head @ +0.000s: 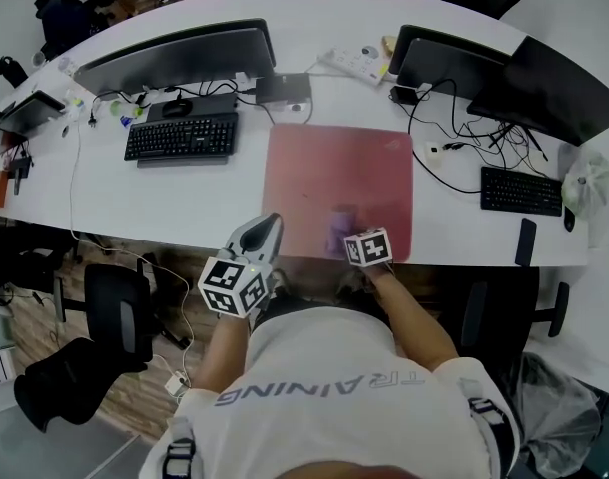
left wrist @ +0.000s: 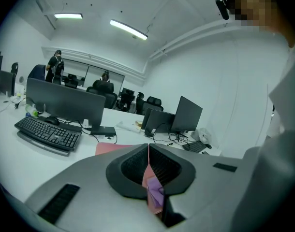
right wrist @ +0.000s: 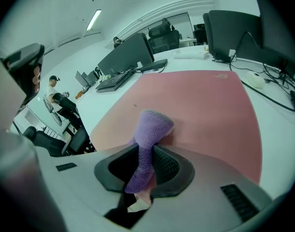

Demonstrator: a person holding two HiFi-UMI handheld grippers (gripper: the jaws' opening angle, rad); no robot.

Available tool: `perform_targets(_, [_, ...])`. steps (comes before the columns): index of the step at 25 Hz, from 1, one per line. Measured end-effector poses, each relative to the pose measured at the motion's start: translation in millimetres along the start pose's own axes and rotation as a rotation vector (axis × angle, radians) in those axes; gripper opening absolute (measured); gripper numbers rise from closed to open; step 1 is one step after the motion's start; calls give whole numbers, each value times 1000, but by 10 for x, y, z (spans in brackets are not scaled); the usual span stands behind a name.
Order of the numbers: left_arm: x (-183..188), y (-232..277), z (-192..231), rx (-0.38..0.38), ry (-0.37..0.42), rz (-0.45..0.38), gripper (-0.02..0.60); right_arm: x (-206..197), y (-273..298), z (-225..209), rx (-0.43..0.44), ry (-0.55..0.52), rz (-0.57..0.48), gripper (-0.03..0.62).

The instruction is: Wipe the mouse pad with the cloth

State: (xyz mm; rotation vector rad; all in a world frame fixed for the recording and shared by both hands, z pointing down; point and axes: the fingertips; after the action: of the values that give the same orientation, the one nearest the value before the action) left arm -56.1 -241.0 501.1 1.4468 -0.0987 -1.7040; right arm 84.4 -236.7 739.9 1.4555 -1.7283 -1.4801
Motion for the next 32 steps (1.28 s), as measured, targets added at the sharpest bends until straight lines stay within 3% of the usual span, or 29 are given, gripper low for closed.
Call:
perform_targets(15, [127,587,-935,-76,51,-17,34,-626,-636,-1172,-56,140,-55,100])
perform_targets(24, [252,597,-1095,-106,81,-45,34,-973,-990,-1673,-162,233,-82,100])
perform_targets(28, [363,489,-961,-93,88,-76,34,-849,-1257,-1690,-207,249,-166,100])
perform_targets(32, [489,349,-820,-95,87,-108,34,-450,-1629,-1529,-242,221,-309,100])
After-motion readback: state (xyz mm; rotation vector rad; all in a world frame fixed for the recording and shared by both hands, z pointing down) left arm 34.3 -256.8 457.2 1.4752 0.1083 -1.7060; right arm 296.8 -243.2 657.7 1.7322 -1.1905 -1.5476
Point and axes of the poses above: the fingertips, and each gripper's own axes: y forward along the fingers, z to its left, x out of its top, and after that the axes turned 14 degrees about z, right-handed
